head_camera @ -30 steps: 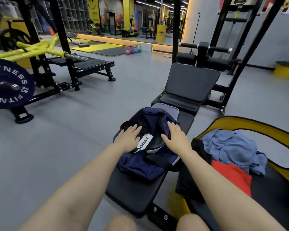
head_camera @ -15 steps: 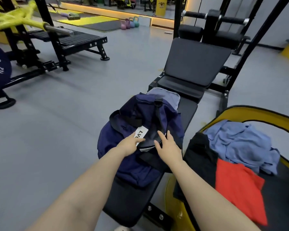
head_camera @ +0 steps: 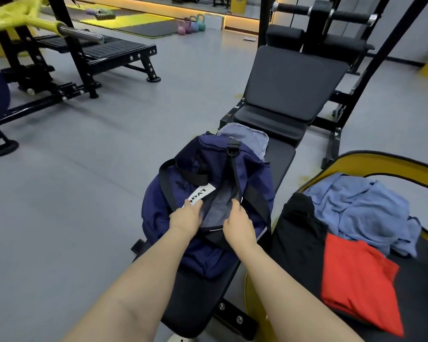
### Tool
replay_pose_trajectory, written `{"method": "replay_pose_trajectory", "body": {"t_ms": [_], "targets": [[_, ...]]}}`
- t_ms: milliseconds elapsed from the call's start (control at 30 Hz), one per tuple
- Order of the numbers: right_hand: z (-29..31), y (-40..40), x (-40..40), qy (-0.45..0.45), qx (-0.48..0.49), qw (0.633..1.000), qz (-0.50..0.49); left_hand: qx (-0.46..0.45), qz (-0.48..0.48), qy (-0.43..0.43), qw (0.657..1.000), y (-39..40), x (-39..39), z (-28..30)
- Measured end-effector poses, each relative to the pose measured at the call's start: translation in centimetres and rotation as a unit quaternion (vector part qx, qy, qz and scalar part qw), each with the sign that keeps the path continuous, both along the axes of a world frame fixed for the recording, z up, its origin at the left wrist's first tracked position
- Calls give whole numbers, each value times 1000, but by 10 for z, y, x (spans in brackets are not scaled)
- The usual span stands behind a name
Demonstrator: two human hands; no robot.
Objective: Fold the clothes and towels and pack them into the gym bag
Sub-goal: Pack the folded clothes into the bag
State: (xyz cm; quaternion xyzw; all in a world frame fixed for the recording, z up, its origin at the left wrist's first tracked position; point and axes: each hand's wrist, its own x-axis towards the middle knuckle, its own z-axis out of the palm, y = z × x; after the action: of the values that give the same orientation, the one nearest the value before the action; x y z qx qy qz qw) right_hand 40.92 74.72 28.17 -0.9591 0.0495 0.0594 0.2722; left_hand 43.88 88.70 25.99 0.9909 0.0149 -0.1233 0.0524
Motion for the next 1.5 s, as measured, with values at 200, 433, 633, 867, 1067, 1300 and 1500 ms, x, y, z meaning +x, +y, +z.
{"method": "replay_pose_trajectory", "body": {"t_ms": [200, 433, 633, 867, 1067, 1300, 1500], "targets": [[26, -8, -6, -43, 16, 999, -13, 9, -1, -60, 998, 19, -2, 34], [68, -16, -17, -121, 29, 992, -30, 14, 11, -126, 992, 33, -14, 86], [105, -27, -13, -166, 21, 985, -44, -97, 87, -178, 975, 34, -28, 133], [156, -73, 2, -120, -104, 987, 40, -108, 148, -183, 966, 45, -61, 157], [134, -77, -14, -87, -158, 983, 46, -31, 123, -85, 988, 40, -100, 136], [93, -47, -19, -65, -41, 995, 69, -19, 112, -77, 991, 42, -108, 109], [92, -57, -14, -119, -128, 982, 79, -18, 143, -54, 988, 59, -97, 99]]}}
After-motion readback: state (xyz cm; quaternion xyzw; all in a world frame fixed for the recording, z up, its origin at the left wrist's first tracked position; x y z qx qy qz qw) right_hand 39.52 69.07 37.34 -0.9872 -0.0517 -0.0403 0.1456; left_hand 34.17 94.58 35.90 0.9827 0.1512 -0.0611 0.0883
